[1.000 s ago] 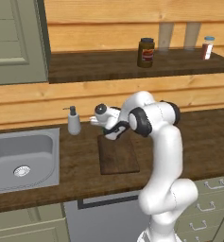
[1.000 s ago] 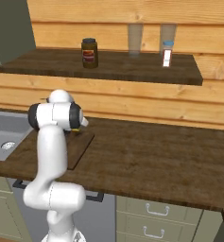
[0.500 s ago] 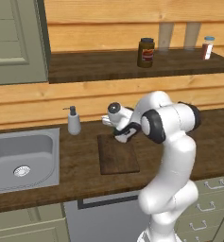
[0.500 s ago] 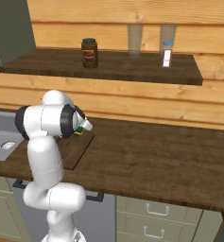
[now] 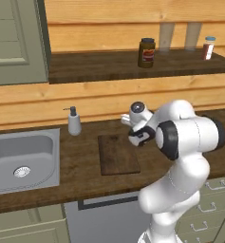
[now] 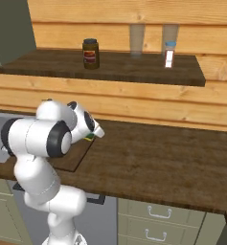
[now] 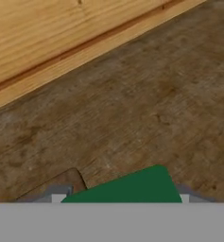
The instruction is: Pick up the sponge from the counter and clean the cutting board by briefly scrubbing or pressing down on the cutting board. Once finished, release the sponge.
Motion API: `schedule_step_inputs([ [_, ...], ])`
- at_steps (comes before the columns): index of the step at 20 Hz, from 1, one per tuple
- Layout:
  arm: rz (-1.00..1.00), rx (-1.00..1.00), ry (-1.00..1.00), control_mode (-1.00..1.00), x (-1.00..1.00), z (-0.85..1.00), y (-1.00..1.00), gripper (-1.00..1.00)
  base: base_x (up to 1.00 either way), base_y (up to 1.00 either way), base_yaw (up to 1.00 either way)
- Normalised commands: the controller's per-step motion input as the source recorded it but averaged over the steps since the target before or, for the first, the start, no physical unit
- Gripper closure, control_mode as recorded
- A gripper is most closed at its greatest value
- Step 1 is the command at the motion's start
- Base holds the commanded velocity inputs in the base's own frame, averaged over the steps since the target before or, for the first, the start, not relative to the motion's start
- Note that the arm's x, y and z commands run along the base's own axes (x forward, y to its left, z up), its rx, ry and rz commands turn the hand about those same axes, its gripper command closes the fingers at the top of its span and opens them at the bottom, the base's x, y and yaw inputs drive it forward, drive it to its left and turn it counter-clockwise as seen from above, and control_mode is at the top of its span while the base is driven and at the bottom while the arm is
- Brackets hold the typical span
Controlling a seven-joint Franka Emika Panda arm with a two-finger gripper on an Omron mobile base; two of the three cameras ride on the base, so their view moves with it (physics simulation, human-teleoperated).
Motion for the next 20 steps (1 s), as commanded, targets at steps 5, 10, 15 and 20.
schedule_step_inputs([
  [5,-0.04,0.05,0.00,-1.00,-0.41,0.18,-0.62,1.00,0.00,0.00,0.00],
  [10,-0.03,0.04,0.01,-1.00,-0.65,0.07,-0.56,1.00,0.00,0.00,0.00],
  [15,0.00,0.00,0.00,-1.00,-0.70,-0.06,-0.24,1.00,0.00,0.00,0.00],
  [20,0.00,0.00,0.00,-1.00,-0.02,-0.06,0.00,-1.00,0.00,0.00,0.00],
])
